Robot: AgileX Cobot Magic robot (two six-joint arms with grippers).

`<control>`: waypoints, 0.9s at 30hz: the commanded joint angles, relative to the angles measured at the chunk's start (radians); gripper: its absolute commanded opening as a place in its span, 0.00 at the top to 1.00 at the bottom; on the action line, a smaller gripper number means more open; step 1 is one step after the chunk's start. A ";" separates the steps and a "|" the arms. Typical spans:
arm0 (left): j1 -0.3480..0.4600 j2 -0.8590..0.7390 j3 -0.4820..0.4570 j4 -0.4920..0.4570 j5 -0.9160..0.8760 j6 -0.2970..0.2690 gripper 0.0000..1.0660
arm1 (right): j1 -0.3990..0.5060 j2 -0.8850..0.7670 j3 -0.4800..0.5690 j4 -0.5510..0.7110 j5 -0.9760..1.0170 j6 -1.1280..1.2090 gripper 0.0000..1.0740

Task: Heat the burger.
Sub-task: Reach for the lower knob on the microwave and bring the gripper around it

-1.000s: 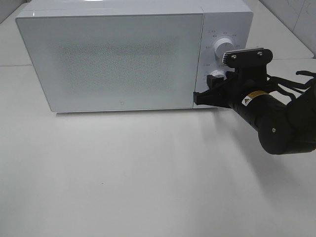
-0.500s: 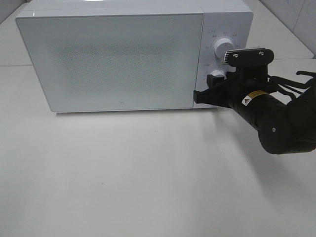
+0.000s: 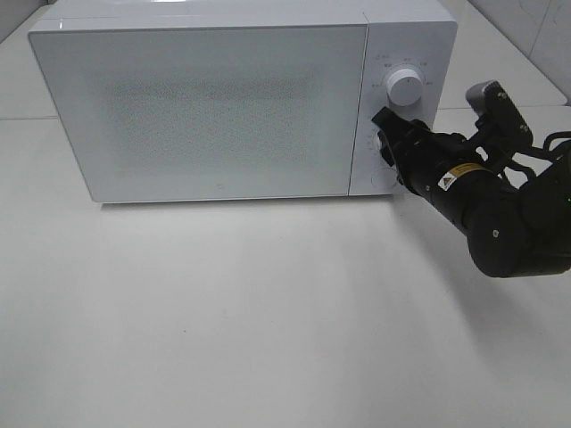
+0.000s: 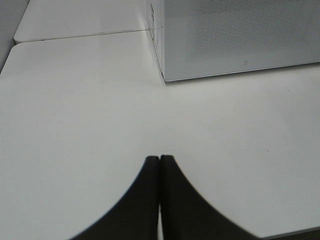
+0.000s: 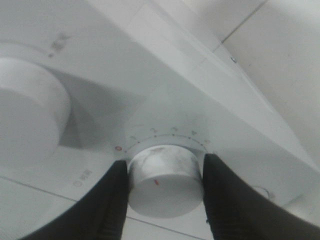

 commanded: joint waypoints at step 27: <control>0.003 -0.009 0.003 -0.012 -0.009 0.003 1.00 | 0.003 0.000 -0.010 -0.065 -0.207 0.641 0.49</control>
